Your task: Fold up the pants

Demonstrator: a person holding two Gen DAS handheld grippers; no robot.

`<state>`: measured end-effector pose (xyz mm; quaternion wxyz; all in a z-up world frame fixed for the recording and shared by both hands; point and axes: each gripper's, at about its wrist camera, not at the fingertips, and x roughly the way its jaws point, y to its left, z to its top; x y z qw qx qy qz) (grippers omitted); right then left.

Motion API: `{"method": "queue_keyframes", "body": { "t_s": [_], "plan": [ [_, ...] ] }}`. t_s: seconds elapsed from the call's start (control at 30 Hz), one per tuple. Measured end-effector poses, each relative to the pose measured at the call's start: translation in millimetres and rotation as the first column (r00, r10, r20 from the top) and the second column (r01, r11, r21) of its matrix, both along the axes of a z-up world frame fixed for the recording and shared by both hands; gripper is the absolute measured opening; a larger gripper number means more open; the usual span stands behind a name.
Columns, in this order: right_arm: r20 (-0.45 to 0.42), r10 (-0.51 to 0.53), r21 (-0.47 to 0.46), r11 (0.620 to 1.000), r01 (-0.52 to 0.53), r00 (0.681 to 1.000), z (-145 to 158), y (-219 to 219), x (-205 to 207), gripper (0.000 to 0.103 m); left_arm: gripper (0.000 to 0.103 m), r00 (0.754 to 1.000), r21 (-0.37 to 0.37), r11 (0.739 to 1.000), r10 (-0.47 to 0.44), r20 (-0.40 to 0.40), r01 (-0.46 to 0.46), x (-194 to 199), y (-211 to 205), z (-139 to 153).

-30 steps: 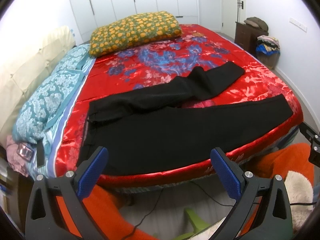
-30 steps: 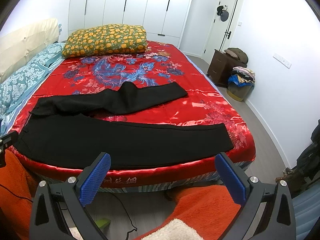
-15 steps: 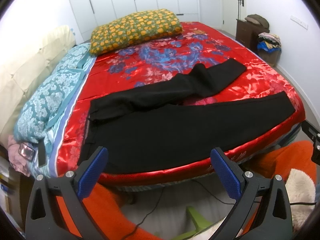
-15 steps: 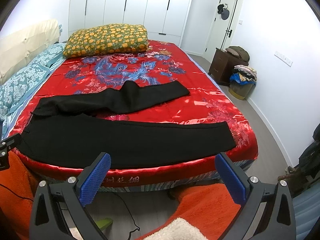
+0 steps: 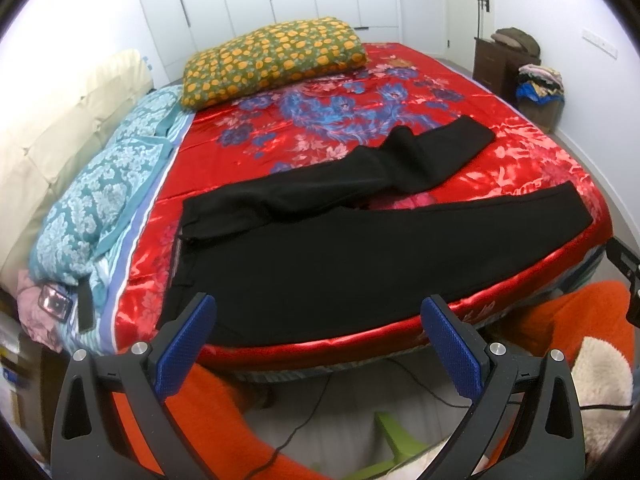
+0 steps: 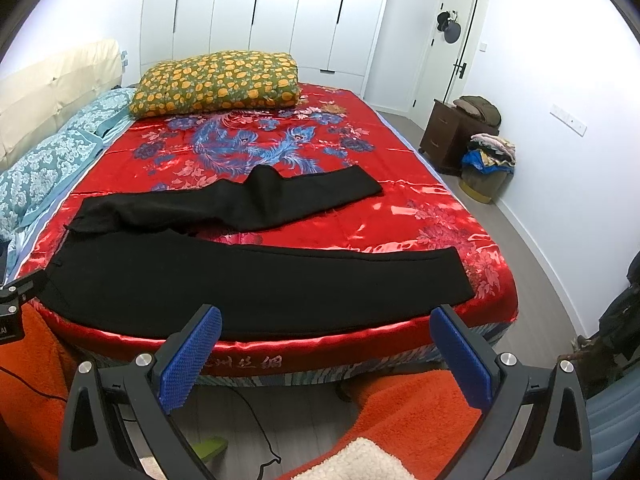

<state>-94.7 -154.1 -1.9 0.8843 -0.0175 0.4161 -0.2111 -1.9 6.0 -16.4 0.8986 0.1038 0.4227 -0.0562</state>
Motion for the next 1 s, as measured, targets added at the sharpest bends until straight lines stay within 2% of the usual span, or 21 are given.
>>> {"method": "queue_keyframes", "body": {
  "t_s": [1.0],
  "plan": [
    [-0.012, 0.016, 0.009, 1.0, -0.016, 1.0, -3.8, 6.8, 5.7, 0.103, 0.102, 1.0, 0.013, 1.0, 0.008, -0.012, -0.008, 0.2, 1.2, -6.2]
  ]
}}
